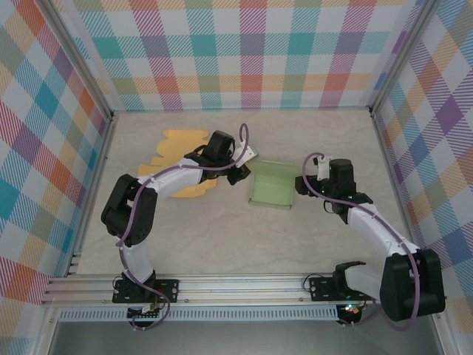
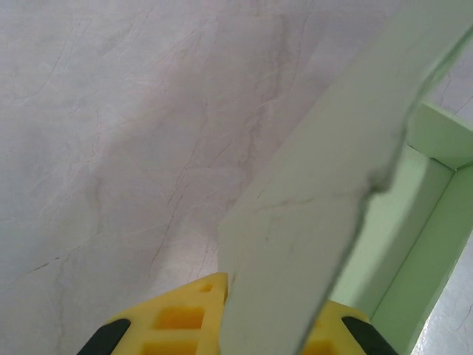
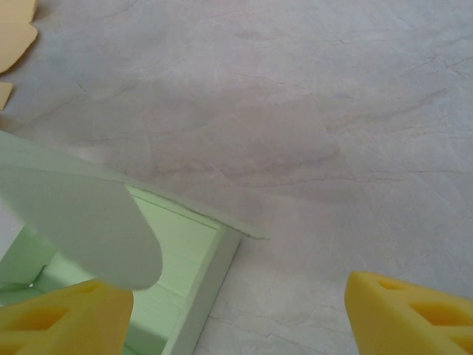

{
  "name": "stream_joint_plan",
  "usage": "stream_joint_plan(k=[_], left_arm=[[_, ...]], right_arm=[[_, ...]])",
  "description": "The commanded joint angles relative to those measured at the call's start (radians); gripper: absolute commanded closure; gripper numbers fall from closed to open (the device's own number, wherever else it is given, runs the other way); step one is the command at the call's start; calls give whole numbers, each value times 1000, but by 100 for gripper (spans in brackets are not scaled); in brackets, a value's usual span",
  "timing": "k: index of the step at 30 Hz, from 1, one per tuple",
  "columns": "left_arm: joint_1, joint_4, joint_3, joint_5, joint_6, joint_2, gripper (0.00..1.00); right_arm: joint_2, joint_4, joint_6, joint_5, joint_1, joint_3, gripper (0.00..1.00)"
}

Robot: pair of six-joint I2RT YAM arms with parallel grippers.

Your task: Fold the paper box

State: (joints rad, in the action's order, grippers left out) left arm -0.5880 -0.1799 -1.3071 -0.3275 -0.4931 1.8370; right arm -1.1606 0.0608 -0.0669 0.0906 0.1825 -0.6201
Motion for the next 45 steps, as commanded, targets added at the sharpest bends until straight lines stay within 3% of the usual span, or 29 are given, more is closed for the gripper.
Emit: stream_joint_plan(k=[1,8,15,23,30,37,45], left_arm=[[-8,-21,-36,-9,8,8,87],[-8,-26,-55,-16,19,21,87],[-20,-8,-62,4,64,33,87],[-73,28,-55,187,186,40,88],[-124,73,-25,361,364,16,86],[-133,116,31,437,434,-28,57],[-97,121,45,421,418,-30,60]], right_arm=[[-40,-64,48,47,-6,-53,24],[-108,-96,39,105,-6,-85,33],[-134,-83,13,132,-6,-101,61],[-118,-58,-31,118,-6,-86,76],[-96,-79,-76,118,-5,-63,80],[-100,-88,-86,118,-5,-64,82],[-107,-85,-76,127,-6,-62,80]])
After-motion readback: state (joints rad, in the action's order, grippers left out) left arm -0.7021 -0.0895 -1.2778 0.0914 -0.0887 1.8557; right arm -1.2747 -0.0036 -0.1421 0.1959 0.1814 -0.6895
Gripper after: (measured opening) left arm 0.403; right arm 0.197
